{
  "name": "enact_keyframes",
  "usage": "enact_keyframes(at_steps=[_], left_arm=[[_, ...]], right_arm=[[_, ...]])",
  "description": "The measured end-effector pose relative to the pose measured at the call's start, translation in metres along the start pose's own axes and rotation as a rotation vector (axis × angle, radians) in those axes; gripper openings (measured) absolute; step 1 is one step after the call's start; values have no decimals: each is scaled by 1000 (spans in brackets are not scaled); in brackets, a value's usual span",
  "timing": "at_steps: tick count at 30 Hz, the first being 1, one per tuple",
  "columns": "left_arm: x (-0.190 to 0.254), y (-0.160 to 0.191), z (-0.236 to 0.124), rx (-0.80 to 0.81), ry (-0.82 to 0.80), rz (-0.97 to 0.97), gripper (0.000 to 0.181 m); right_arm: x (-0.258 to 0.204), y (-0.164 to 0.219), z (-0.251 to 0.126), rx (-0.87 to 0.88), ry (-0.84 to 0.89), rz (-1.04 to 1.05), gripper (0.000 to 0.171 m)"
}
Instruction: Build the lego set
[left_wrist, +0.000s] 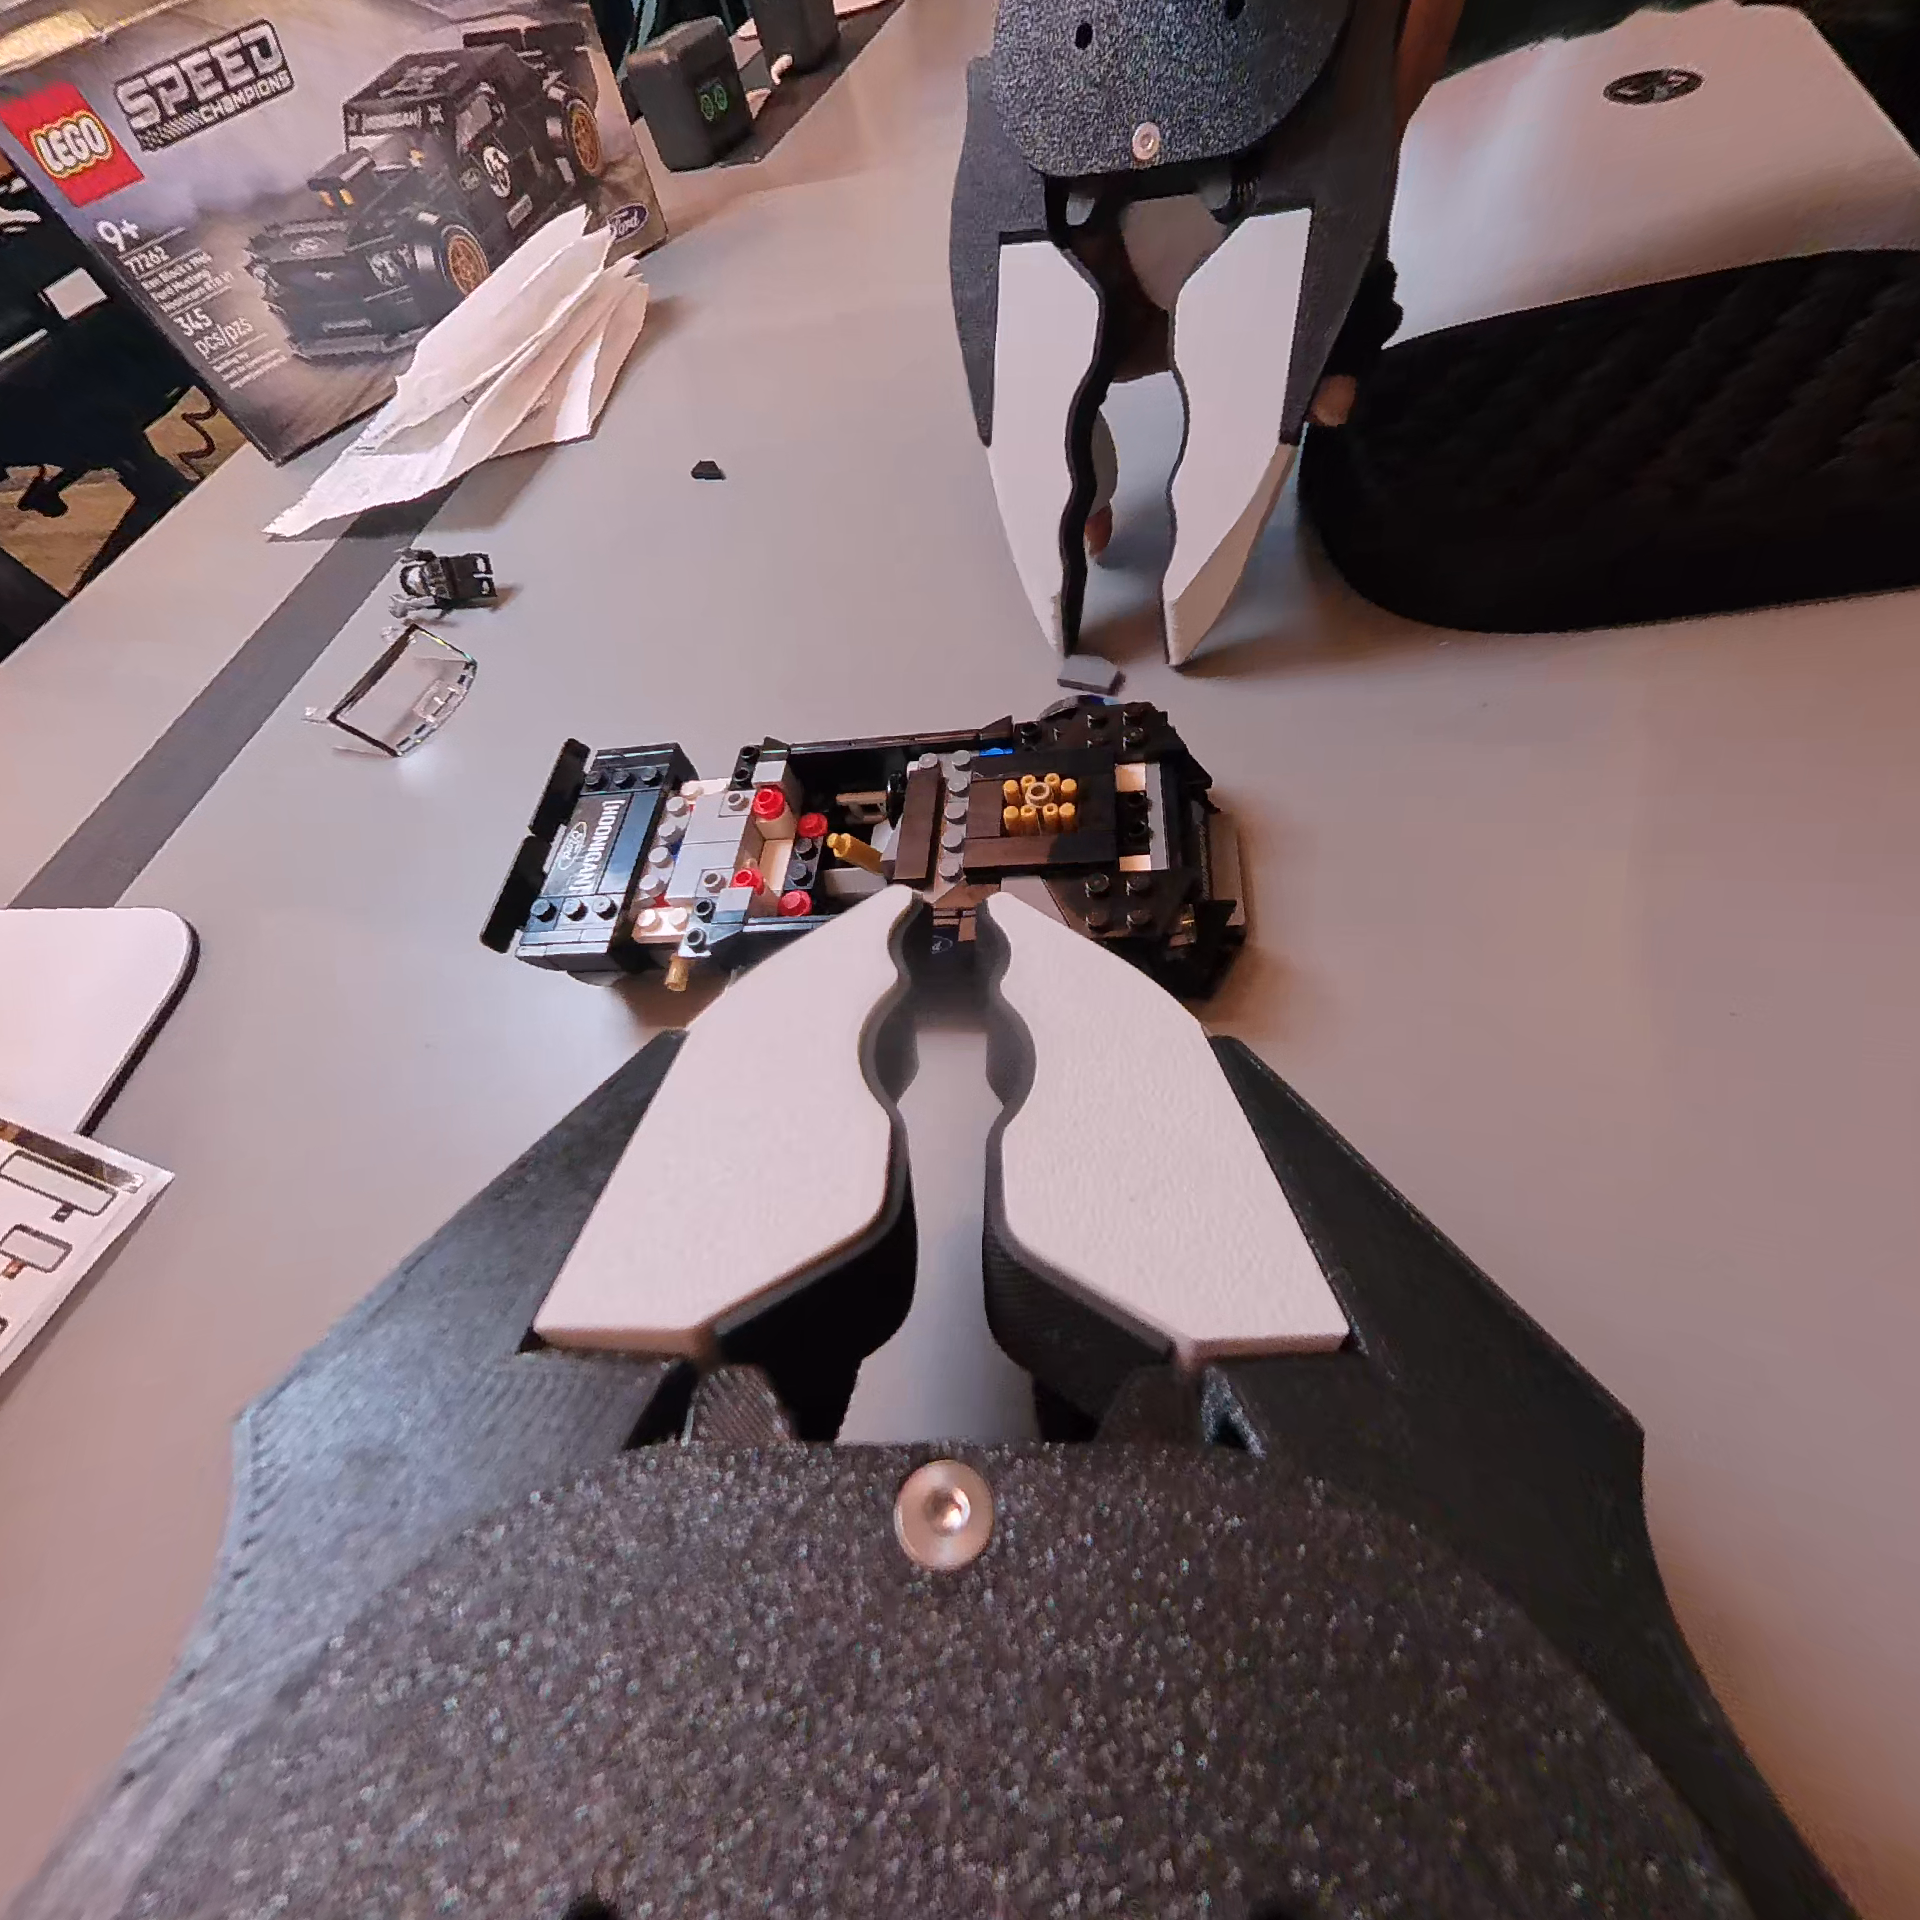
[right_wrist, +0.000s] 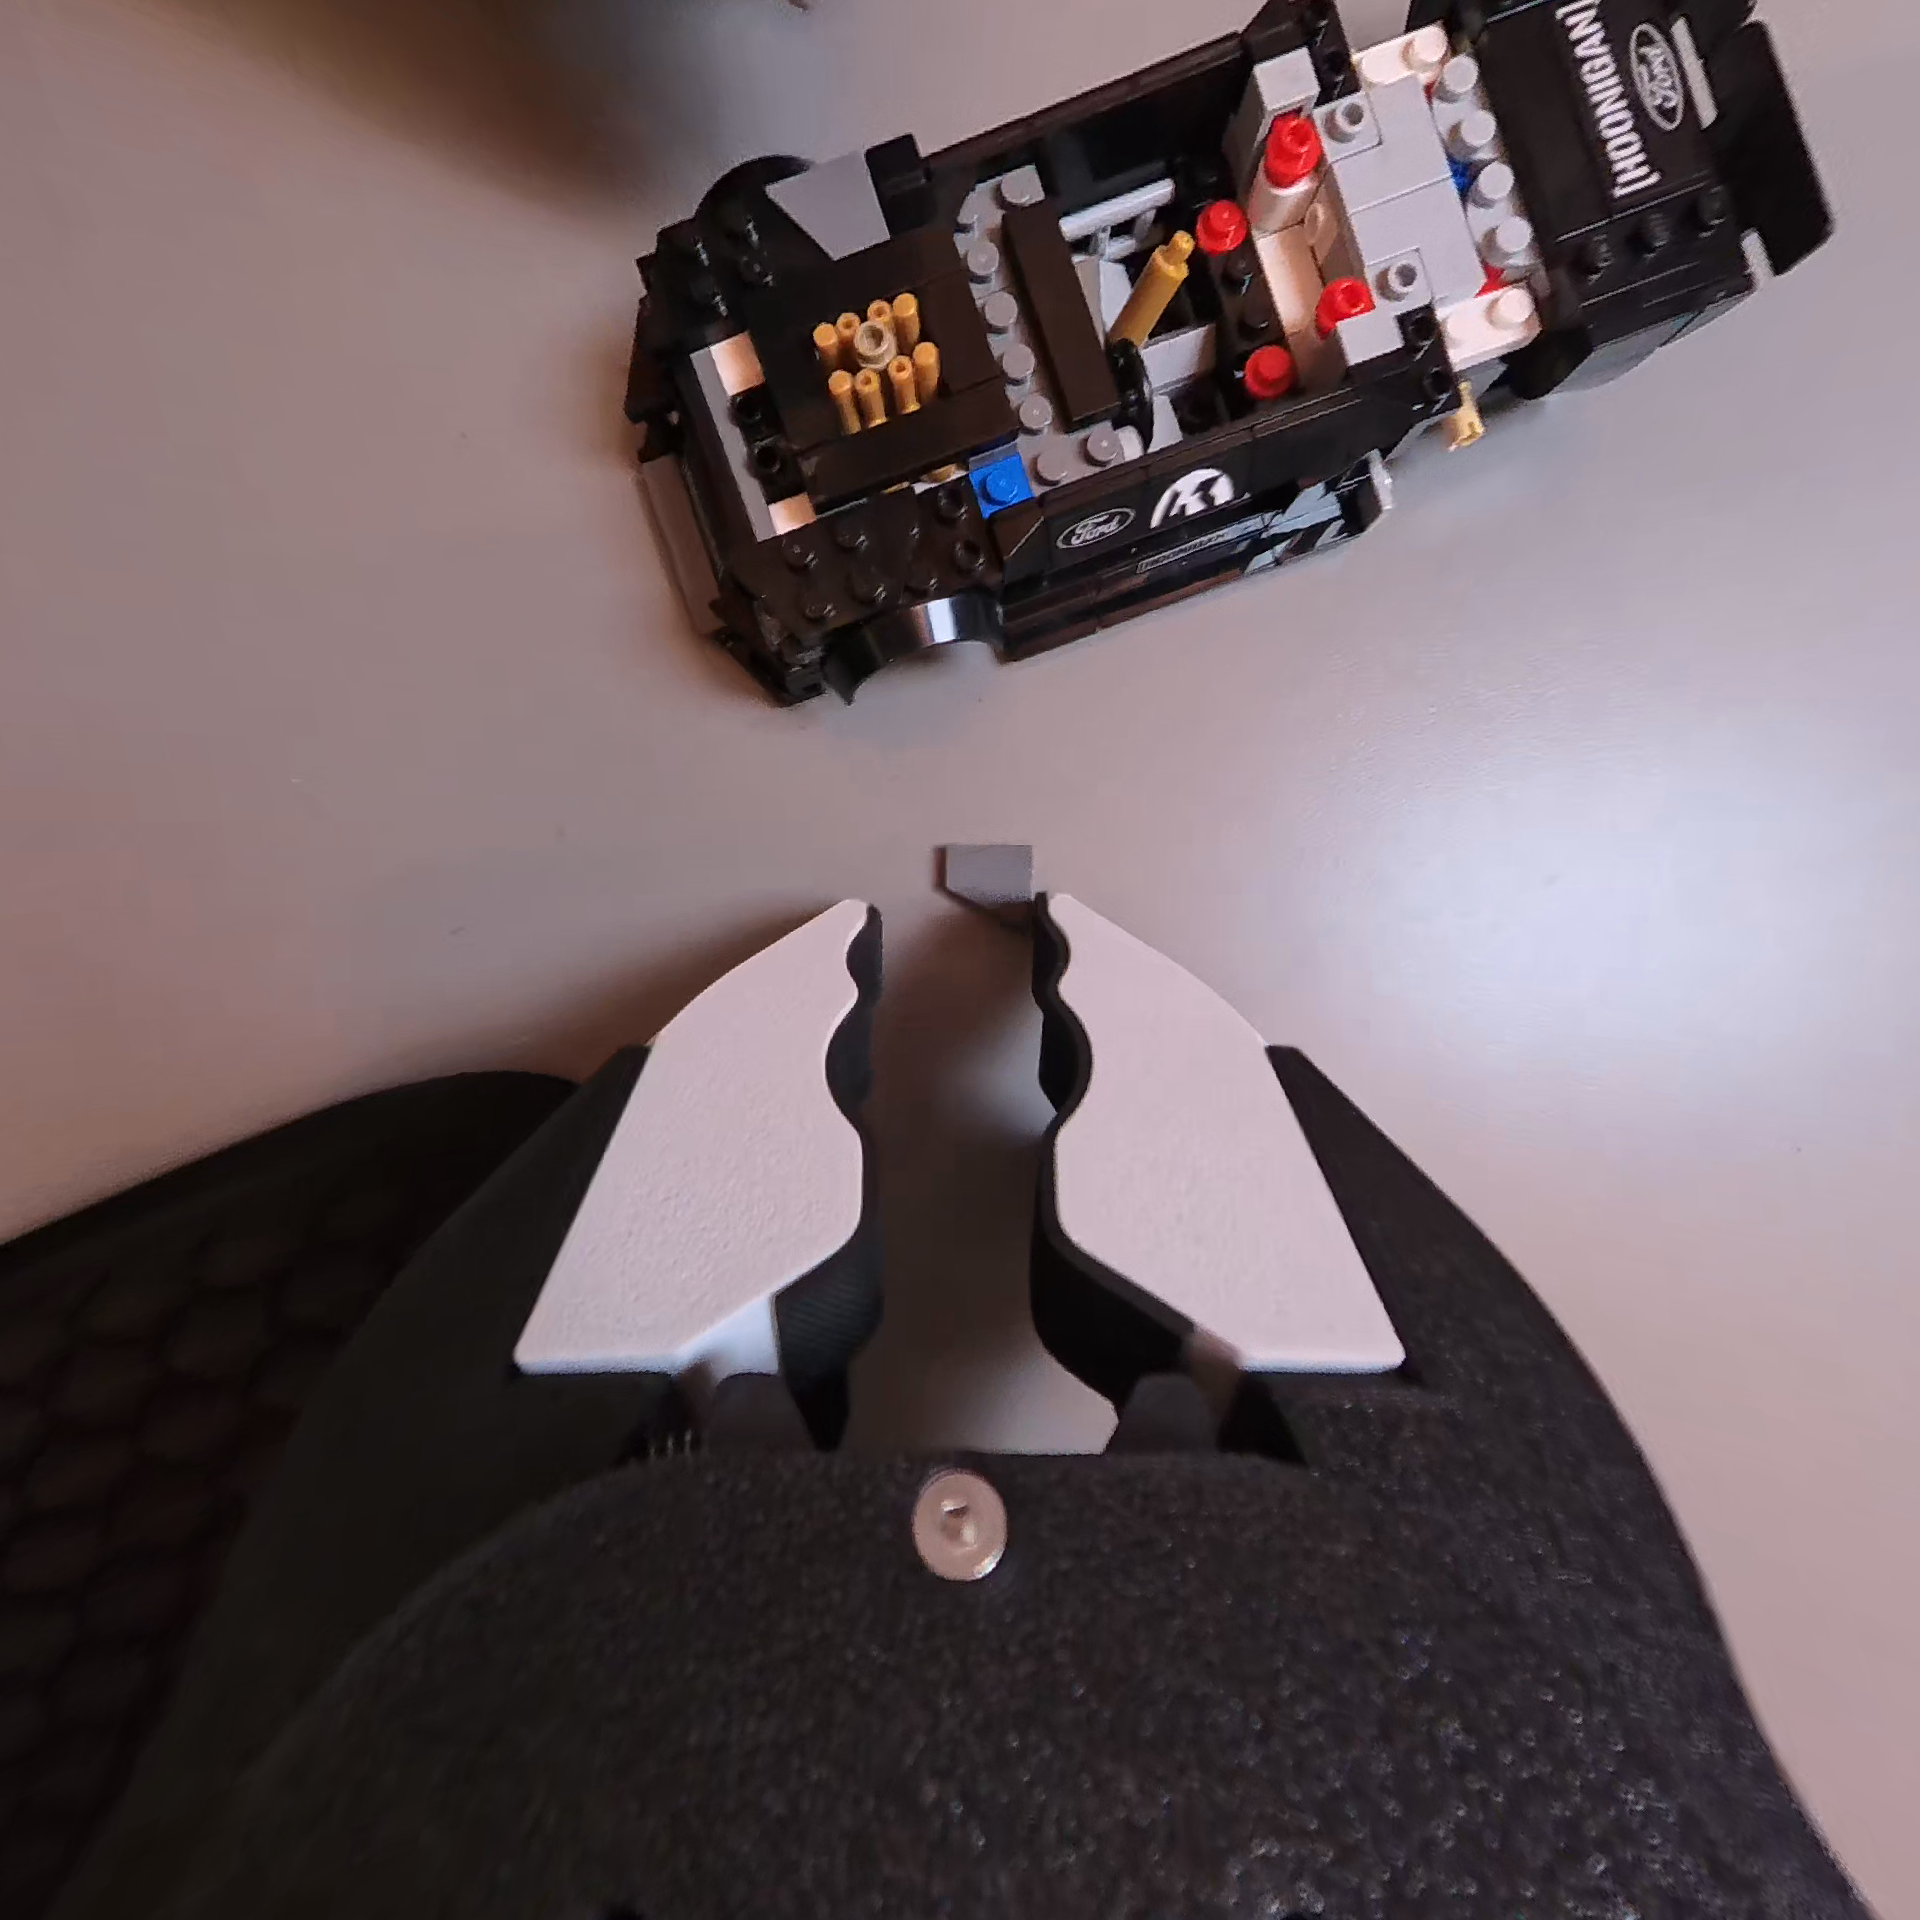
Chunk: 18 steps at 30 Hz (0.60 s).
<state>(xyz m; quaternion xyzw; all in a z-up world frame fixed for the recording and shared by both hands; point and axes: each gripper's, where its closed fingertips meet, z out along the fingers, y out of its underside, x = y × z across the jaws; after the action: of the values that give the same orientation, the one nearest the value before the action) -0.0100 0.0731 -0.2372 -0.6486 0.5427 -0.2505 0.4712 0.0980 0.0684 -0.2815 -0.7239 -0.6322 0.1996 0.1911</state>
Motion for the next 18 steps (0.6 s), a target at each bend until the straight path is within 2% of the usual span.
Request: enact_keyframes(at_steps=[8,13,18], left_arm=[[4,-1,2,-4,12,19,8],[3,-2,0,-1,4,17,8],[3,-1,1,-5,4,20,8]], right_arm=[[-30,-2,-2,56,-66,-2,23],[-13,-7,-8,80,5,-10,19],[-3,-6,-1,19,30,-24,21]])
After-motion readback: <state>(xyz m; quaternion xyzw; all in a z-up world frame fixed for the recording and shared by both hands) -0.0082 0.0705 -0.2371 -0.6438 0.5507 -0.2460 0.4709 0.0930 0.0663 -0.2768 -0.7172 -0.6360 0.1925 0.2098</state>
